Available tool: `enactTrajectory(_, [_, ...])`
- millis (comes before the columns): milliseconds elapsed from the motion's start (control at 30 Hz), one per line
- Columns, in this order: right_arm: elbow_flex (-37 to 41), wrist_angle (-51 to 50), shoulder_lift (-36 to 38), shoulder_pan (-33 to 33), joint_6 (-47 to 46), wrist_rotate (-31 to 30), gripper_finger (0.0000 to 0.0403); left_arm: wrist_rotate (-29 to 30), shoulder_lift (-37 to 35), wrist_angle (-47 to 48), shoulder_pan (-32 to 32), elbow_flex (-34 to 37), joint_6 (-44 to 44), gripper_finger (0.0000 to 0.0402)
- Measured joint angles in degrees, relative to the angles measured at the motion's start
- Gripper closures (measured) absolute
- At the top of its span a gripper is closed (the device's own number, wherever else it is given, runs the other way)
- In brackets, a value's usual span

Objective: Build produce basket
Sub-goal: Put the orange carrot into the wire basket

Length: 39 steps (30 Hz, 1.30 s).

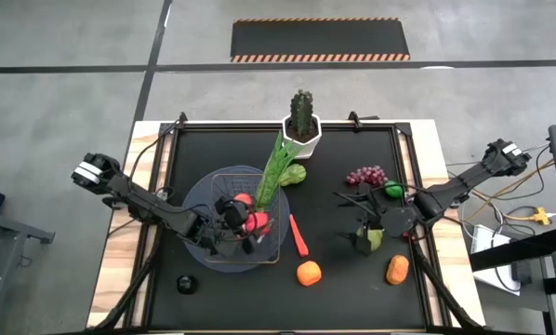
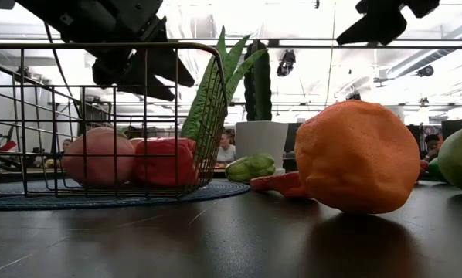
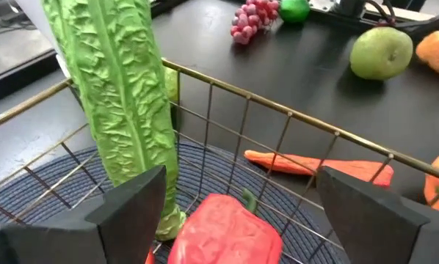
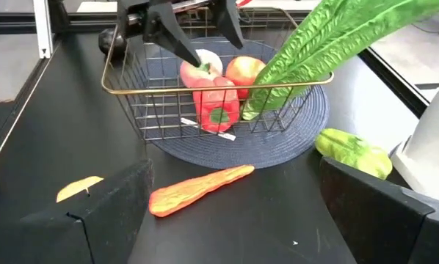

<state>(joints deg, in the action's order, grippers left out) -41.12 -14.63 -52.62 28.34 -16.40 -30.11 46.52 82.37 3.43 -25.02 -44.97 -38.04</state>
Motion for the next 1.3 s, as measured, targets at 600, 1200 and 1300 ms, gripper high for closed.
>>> enactTrajectory(600, [4.6,5.3,0.0,0.0,0.7,-3.0,0.0033,-1.2,0.0,-0.5,0.2,-0.1,1.6,0.0069])
enactTrajectory(1200, [5.1,5.7,0.0,-5.2,-5.4,-5.0,0.0033,-1.2,-2.1,-3.2,0.2,-4.4,19.1,0.0069])
enactTrajectory(1300, [5.0,3.8,0.0,-9.5,-10.3,-0.7,0.0036,-1.1,-3.1,-3.1,0.2,-5.2,24.0,0.0069])
